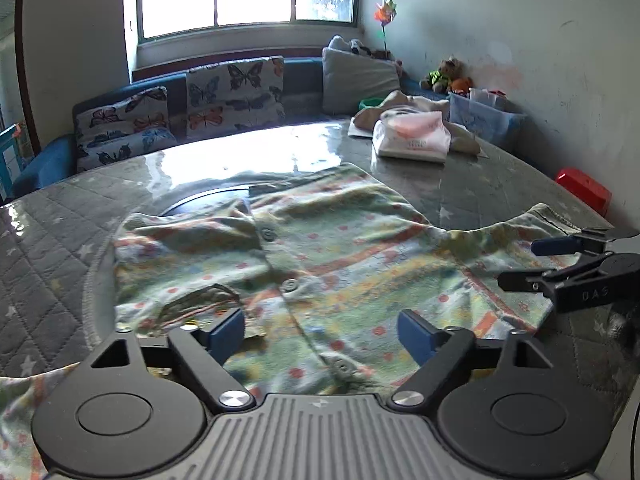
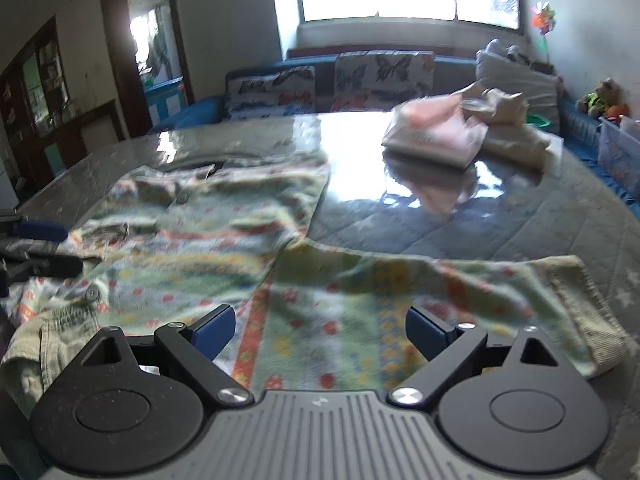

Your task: Fold clothes

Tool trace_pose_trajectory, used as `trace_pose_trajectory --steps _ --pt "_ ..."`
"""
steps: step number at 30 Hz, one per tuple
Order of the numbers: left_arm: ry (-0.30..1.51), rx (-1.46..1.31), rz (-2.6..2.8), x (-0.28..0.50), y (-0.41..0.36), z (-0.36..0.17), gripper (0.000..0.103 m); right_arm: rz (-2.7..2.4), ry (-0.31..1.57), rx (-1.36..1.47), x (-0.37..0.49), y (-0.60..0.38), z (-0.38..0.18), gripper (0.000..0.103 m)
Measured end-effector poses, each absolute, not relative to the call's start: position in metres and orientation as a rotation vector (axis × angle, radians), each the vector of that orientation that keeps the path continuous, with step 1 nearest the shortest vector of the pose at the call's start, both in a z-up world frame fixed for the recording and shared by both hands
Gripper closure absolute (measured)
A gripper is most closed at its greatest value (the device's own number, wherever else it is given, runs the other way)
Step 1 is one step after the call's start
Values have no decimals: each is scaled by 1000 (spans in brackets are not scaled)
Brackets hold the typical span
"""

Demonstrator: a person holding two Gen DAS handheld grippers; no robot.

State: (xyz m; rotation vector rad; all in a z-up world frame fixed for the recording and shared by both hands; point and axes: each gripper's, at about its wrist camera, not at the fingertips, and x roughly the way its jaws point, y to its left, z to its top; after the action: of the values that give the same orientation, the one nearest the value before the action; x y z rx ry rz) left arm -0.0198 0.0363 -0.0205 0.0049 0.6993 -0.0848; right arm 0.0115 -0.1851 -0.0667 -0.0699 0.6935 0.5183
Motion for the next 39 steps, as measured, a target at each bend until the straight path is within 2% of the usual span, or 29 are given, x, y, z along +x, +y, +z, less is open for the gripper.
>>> trace_pose_trajectory --steps 10,22,26,28,39 --pt "704 41 -139 -1 2 -15 2 317 702 -6 21 -224 -67 18" --pt "716 46 -130 11 -7 -14 0 139 712 72 28 -273 -71 33" --pt "725 52 -126 12 -9 -15 0 116 706 104 27 -286 -70 49" --pt "730 51 -127 12 -10 -16 0 110 702 124 28 -291 -69 52" --pt "742 61 -137 14 -16 -18 0 -18 689 110 32 -319 -69 51"
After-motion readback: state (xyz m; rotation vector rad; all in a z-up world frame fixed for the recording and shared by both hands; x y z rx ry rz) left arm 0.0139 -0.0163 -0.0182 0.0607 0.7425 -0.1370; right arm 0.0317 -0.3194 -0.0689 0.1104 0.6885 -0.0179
